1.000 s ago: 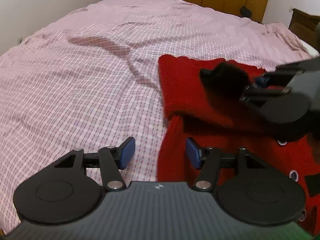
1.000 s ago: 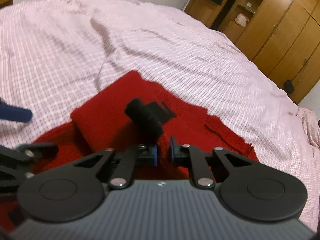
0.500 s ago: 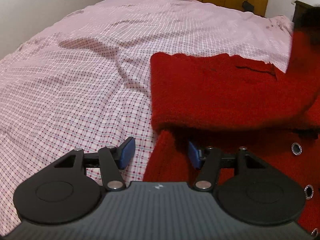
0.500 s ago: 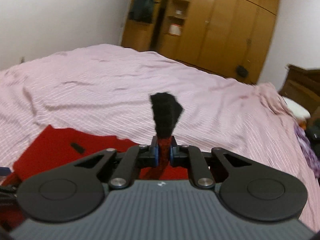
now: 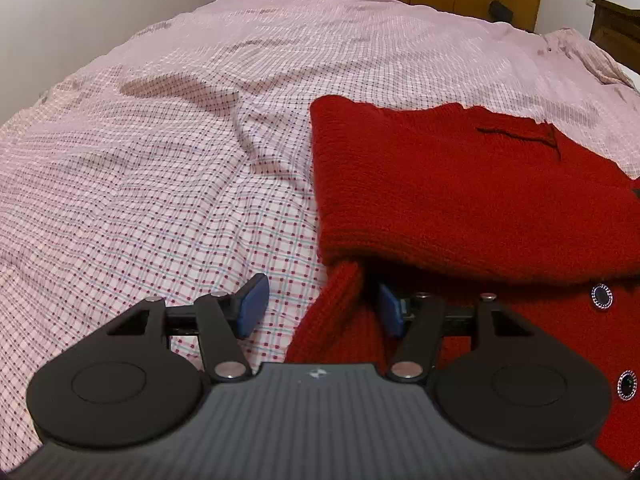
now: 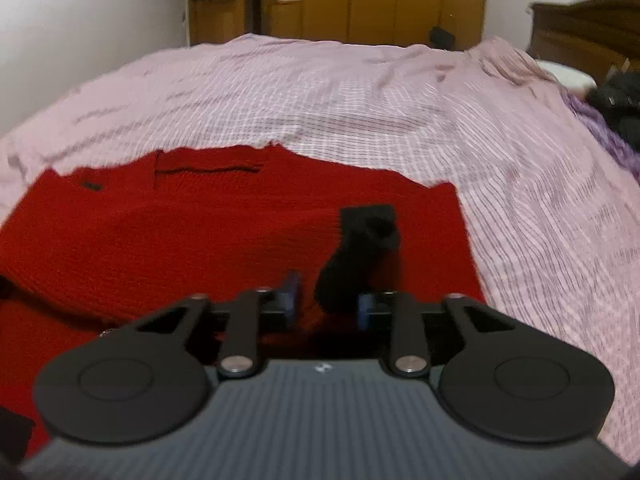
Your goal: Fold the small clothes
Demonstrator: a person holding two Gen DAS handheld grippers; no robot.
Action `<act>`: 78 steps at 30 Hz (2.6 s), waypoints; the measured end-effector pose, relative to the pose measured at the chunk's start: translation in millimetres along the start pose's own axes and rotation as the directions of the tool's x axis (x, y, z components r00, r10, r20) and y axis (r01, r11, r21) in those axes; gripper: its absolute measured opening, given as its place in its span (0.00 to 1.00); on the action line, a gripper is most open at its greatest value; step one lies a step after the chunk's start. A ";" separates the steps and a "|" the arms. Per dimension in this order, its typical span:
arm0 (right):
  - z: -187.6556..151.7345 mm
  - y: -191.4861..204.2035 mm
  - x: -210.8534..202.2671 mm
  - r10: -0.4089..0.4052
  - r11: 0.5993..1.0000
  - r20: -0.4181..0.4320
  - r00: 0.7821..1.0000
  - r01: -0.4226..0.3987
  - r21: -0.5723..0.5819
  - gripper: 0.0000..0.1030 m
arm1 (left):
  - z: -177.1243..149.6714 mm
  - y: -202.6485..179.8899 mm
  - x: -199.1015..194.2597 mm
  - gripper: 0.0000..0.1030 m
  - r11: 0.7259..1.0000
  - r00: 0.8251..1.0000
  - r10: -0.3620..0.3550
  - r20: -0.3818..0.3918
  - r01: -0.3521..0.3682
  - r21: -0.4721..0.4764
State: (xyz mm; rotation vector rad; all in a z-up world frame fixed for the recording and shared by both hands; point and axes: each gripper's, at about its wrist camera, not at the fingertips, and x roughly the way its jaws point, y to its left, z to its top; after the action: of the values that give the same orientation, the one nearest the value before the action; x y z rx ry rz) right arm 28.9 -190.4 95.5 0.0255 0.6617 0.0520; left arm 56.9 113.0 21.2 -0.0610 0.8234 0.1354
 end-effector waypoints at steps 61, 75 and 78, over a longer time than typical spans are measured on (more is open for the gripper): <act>49.6 -67.7 15.6 -0.007 0.992 0.003 1.000 0.007 0.123 0.49 | -6.3 -1.8 -11.8 0.84 0.995 0.997 0.078 0.027 -0.079 0.058; 5.9 -50.0 -104.6 0.128 0.991 0.006 0.992 -0.128 -0.029 0.53 | -28.9 -18.4 -94.5 0.84 0.990 0.997 -0.011 0.077 0.000 0.138; -12.5 -39.4 -121.8 0.147 0.986 -0.004 0.989 -0.146 -0.077 0.61 | -38.1 -24.8 -110.7 0.84 0.986 0.996 -0.025 0.081 0.011 0.165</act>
State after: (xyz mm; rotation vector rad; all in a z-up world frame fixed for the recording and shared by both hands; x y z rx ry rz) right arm -73.2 -236.6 158.8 0.0002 0.6547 0.2190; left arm -41.5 73.7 76.7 0.0923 0.7481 0.0525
